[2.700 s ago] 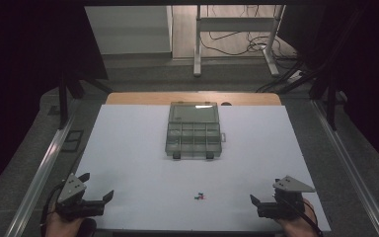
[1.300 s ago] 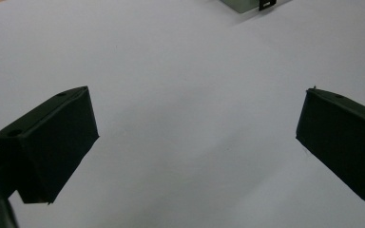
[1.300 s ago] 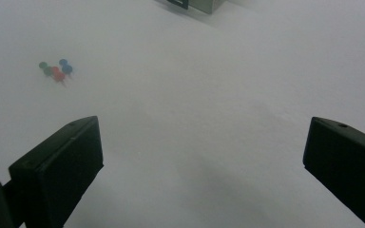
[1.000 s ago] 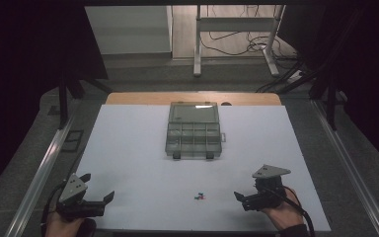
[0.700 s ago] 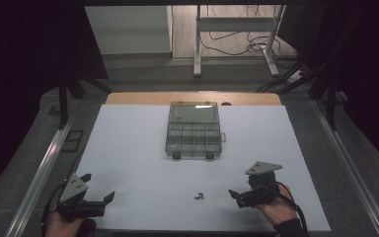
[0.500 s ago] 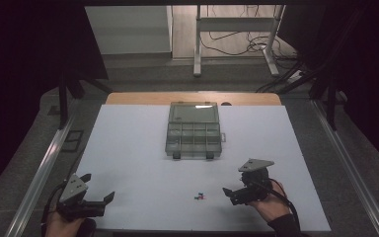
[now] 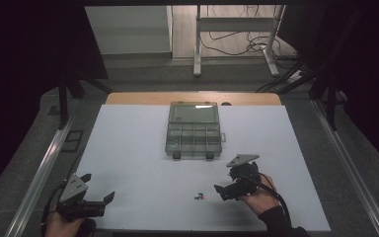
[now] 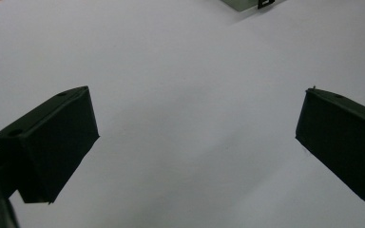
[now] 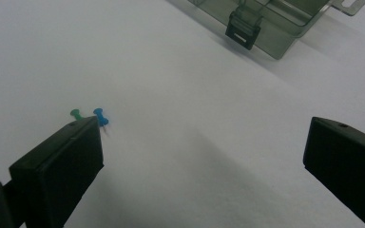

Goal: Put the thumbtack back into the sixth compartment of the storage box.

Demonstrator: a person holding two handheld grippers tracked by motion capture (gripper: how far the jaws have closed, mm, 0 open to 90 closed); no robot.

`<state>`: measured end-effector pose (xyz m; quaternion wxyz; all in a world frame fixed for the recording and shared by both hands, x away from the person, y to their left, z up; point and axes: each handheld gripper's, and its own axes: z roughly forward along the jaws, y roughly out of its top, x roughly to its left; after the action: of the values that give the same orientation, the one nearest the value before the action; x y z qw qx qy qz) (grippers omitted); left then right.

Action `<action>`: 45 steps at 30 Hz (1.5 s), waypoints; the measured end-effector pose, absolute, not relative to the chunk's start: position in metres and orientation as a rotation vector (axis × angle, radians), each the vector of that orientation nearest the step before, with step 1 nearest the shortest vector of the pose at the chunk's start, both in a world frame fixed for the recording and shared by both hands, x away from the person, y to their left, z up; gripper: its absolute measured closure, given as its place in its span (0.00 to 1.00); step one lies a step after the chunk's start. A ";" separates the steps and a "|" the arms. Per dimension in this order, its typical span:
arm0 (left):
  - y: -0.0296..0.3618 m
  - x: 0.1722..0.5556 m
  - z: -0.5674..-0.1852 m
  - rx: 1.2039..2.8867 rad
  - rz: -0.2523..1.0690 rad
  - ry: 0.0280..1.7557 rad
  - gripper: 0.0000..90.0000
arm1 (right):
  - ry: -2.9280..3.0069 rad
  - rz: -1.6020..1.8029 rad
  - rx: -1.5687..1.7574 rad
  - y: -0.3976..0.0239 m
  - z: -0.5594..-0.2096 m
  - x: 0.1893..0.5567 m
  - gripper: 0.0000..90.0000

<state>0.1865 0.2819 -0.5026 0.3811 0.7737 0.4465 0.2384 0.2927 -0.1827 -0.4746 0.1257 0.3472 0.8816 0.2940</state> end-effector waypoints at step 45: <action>0.280 0.187 -0.503 1.989 0.607 1.127 0.01 | 2.913 0.646 0.707 -0.111 -0.497 0.302 0.79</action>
<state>0.1869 0.2803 -0.5027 0.3784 0.7783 0.4411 0.2376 0.3024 -0.1108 -0.4968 0.0376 0.2305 0.9493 0.2104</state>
